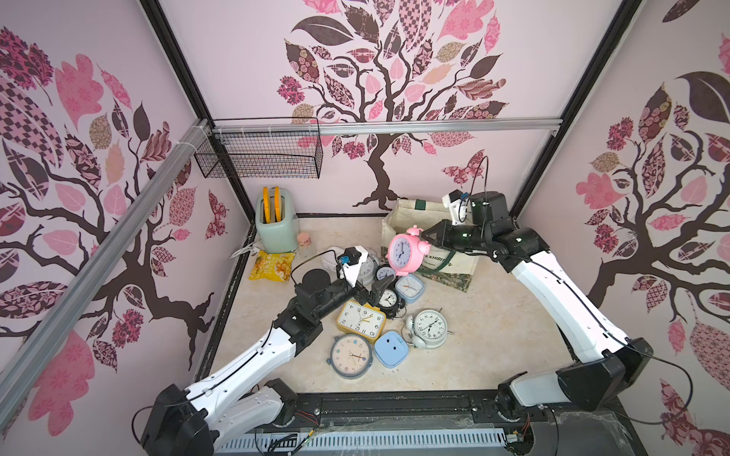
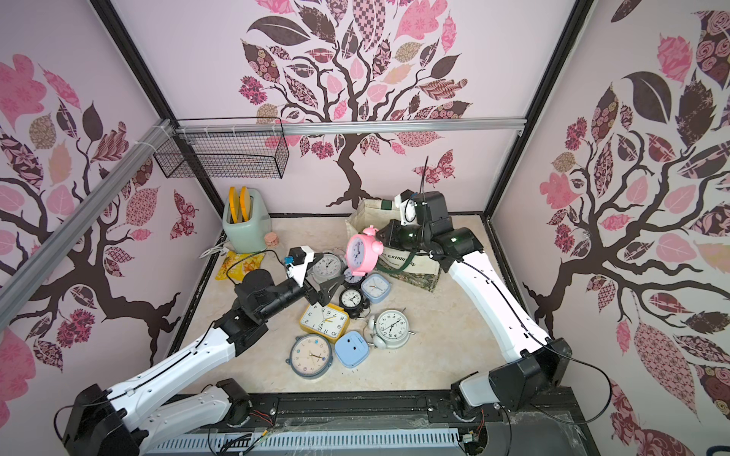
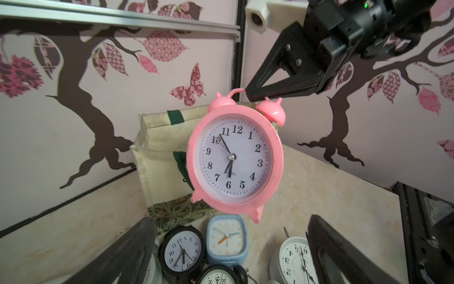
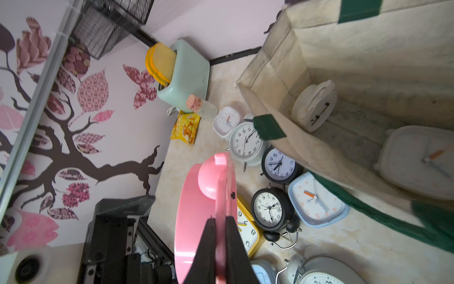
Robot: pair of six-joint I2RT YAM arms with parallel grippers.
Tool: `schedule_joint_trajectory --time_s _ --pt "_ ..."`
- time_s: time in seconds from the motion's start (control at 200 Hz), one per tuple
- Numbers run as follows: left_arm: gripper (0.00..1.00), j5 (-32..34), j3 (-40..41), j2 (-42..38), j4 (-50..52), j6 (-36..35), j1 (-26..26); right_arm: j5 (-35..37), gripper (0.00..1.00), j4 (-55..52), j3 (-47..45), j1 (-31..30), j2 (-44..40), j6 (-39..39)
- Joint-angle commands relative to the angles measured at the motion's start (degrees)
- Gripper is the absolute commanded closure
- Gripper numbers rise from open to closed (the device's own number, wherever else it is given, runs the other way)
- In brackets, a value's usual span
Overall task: Put the alarm clock into the canvas bag
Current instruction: Place the alarm at the canvas bag.
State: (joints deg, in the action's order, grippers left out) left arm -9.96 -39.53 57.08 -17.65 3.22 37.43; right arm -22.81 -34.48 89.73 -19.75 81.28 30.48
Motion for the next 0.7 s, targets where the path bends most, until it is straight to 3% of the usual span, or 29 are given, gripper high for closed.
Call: schedule_joint_trajectory --time_s 0.0,0.115,0.24,0.355,0.53,0.695 --pt "0.02 8.5 -1.2 -3.5 3.2 3.6 0.1 3.0 1.00 5.0 3.5 6.1 -0.2 4.1" --pt "0.02 14.7 -3.6 -4.7 12.1 3.9 0.1 7.3 1.00 5.0 4.6 11.6 0.6 4.6" --pt "0.02 15.2 -5.7 -5.5 18.6 4.0 0.1 14.3 1.00 3.3 4.8 13.6 3.8 2.3" --pt "0.02 13.3 -5.2 -6.4 22.0 3.3 0.1 19.4 1.00 1.8 4.5 13.5 6.8 -0.7" --pt "0.02 13.3 -3.1 -6.3 19.5 4.5 0.1 25.7 1.00 -2.1 6.2 12.7 10.6 -5.2" --pt "0.02 10.3 -4.4 -4.3 21.1 5.0 0.1 41.6 1.00 -5.6 7.5 7.0 11.7 -7.9"
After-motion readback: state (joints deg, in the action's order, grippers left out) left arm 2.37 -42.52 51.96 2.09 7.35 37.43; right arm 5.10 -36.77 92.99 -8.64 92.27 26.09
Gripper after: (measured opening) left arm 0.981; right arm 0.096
